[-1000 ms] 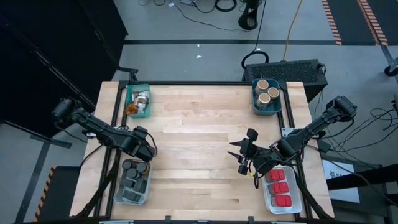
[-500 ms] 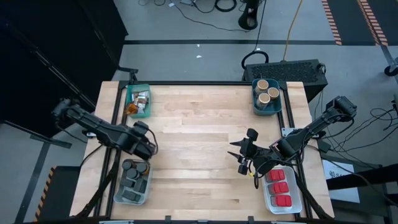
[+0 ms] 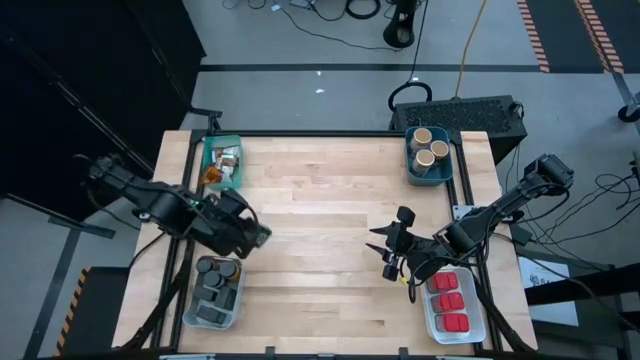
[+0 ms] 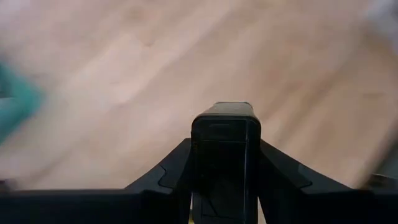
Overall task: Sort spices by type
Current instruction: Put the black seasoning can into the gray bin
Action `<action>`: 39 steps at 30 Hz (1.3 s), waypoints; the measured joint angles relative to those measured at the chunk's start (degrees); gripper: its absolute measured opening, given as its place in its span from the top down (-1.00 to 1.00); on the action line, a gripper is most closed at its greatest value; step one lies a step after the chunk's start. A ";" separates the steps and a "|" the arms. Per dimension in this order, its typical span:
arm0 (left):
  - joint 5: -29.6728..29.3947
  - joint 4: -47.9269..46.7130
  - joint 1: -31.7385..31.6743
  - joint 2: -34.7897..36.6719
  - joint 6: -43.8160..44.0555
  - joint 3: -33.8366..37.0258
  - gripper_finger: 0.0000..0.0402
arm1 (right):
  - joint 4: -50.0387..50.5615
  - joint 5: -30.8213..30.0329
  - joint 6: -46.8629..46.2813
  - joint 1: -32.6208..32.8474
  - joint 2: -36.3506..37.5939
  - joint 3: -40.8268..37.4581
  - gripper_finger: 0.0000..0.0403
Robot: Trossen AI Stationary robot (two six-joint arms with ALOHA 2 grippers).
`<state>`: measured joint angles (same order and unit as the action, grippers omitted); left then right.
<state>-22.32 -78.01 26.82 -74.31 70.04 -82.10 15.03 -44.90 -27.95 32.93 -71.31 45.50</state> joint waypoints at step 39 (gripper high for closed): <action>16.52 -5.20 28.09 -12.49 46.21 -1.32 0.34 | -28.48 5.84 12.85 3.14 -2.10 0.02 0.21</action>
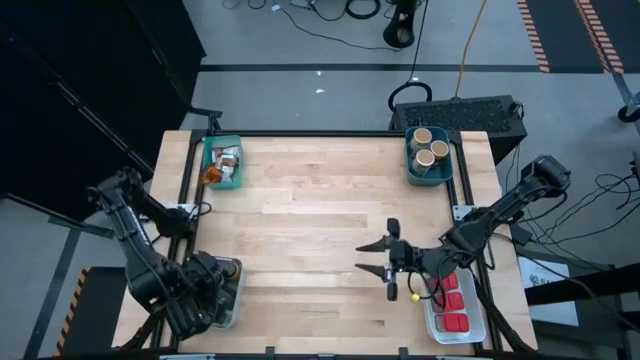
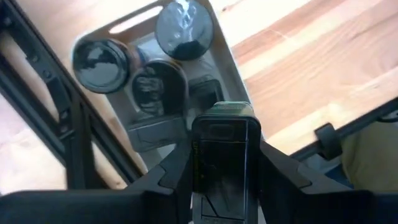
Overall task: Sort spices by type
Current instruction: Put the black seasoning can into the gray bin
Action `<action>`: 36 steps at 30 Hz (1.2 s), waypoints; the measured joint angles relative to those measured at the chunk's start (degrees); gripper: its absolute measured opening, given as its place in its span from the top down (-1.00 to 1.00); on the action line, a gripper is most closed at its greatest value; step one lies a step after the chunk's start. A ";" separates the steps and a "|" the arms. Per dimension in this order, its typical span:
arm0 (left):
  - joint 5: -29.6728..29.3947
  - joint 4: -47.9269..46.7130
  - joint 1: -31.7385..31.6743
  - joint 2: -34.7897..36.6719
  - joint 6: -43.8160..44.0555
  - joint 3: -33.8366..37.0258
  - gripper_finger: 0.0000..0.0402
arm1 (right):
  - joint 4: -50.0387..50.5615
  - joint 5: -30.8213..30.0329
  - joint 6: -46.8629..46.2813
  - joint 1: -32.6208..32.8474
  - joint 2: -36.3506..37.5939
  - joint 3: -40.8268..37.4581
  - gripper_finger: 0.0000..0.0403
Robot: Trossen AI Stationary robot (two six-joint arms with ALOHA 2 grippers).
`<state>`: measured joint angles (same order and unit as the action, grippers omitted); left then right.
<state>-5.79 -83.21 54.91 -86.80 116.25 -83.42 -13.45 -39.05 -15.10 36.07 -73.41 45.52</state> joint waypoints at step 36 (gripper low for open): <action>-0.78 -0.49 -0.17 -8.45 11.83 -0.02 0.34 | -2.39 1.88 11.08 0.05 -5.88 4.37 0.21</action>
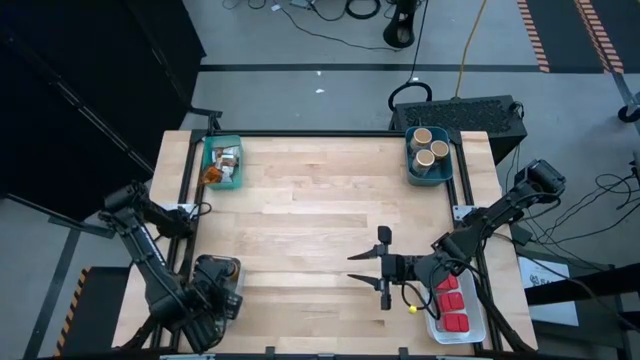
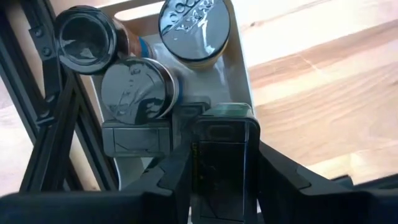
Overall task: Sort spices by type
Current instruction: Put the black seasoning can into the gray bin
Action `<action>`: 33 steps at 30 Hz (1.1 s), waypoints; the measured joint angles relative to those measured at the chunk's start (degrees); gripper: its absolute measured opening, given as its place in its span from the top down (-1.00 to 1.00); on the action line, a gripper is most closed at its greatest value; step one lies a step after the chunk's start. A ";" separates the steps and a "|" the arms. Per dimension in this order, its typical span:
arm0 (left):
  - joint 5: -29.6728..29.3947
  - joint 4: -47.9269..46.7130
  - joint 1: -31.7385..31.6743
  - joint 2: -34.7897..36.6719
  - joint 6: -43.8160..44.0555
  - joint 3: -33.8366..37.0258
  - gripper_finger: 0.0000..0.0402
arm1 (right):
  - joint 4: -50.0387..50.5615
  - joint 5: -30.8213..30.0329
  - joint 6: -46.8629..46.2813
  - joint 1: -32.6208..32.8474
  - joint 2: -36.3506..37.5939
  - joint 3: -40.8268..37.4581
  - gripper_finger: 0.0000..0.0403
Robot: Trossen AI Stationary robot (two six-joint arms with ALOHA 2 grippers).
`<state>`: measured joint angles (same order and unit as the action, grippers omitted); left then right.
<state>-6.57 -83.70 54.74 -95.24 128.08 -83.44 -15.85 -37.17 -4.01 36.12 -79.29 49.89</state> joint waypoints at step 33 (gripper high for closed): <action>0.31 0.55 -1.15 -3.50 -3.72 -1.87 -0.27 | 1.24 -0.02 -0.44 0.00 0.02 0.00 0.21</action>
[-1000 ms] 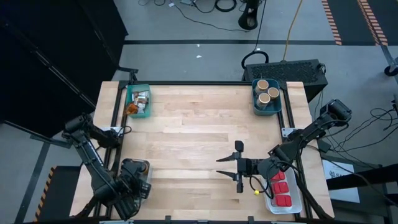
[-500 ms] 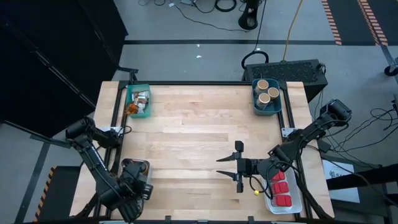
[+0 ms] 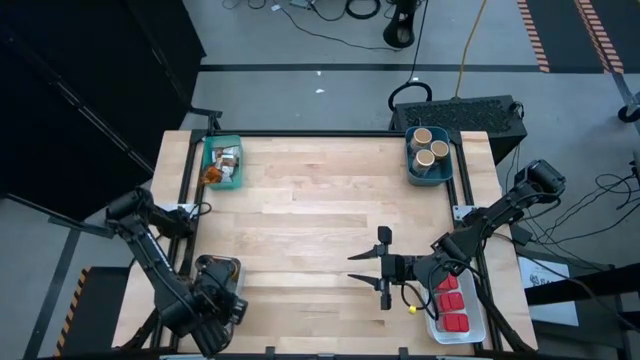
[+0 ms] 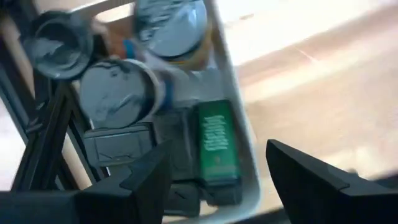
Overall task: Sort spices by type
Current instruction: Put the black seasoning can into the gray bin
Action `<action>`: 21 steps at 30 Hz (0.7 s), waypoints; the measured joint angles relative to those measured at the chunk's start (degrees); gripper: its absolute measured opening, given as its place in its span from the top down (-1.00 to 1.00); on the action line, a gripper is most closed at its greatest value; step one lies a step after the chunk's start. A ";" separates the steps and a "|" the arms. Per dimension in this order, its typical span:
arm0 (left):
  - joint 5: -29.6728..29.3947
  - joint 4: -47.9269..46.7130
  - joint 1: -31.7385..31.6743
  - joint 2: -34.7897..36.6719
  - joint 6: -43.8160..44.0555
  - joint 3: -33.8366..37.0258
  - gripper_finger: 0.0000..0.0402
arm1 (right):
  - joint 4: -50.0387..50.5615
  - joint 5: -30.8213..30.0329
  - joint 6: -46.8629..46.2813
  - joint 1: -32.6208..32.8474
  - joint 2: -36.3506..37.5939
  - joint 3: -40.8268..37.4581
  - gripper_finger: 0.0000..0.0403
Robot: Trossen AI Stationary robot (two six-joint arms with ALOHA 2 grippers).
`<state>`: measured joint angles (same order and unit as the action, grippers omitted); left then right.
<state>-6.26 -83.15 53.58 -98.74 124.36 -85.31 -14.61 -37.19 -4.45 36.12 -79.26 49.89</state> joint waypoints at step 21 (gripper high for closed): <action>4.83 10.03 4.47 -4.87 -43.99 -5.80 0.95 | 0.81 -0.02 -0.02 -0.01 0.02 -0.02 0.21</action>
<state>-1.43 -73.12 58.05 -103.61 80.37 -91.11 -13.80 -37.21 -4.47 36.11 -79.24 49.87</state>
